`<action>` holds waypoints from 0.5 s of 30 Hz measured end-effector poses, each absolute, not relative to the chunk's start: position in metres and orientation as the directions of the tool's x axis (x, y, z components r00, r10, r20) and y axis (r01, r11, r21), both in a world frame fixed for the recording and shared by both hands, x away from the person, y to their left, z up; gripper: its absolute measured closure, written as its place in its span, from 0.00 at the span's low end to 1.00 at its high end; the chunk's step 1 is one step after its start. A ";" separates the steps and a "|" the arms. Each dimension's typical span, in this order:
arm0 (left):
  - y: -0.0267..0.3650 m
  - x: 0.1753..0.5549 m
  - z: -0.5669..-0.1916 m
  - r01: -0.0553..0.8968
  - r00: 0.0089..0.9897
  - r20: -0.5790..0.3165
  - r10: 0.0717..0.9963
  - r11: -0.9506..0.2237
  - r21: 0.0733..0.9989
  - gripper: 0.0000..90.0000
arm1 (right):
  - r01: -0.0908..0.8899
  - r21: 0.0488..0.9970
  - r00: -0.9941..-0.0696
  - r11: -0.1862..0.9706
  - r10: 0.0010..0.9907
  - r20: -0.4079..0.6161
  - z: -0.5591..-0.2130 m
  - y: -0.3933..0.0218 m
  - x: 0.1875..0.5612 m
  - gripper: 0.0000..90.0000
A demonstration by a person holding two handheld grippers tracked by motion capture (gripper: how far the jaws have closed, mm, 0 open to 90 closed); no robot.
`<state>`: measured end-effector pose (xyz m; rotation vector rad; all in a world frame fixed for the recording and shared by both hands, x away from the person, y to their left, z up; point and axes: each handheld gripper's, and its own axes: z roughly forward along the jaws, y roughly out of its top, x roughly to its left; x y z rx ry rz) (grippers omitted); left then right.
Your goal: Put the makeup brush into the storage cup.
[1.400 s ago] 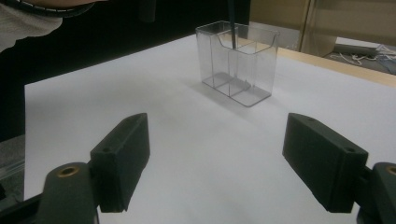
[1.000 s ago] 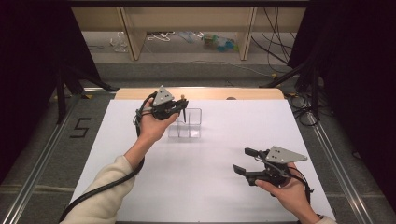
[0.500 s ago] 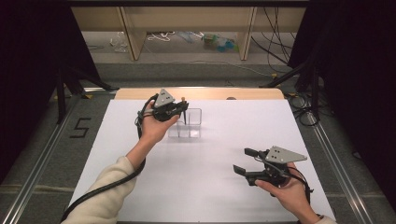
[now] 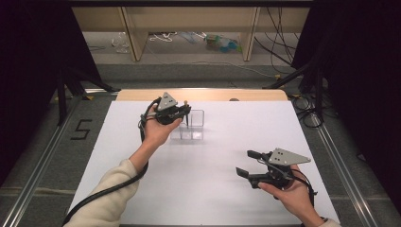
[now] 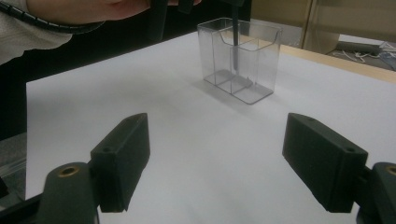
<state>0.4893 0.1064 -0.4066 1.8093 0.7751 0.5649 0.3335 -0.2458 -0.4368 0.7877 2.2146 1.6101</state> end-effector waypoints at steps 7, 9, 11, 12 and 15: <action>0.107 0.490 -0.410 0.251 0.679 0.014 0.734 -0.250 0.935 0.93 | 0.259 0.939 -0.809 0.227 0.582 0.082 -0.437 -0.246 0.333 0.27; 0.107 0.490 -0.411 0.253 0.679 0.013 0.734 -0.250 0.935 0.93 | 0.259 0.939 -0.810 0.226 0.581 0.083 -0.437 -0.246 0.333 0.27; 0.106 0.490 -0.411 0.255 0.679 0.009 0.734 -0.248 0.935 0.93 | 0.258 0.939 -0.809 0.227 0.582 0.082 -0.437 -0.245 0.333 0.27; 0.106 0.490 -0.411 0.256 0.679 0.008 0.734 -0.247 0.934 0.93 | 0.259 0.939 -0.811 0.225 0.579 0.085 -0.437 -0.245 0.333 0.27; 0.107 0.490 -0.411 0.258 0.681 0.006 0.732 -0.248 0.934 0.93 | 0.259 0.938 -0.809 0.231 0.582 0.081 -0.437 -0.246 0.333 0.27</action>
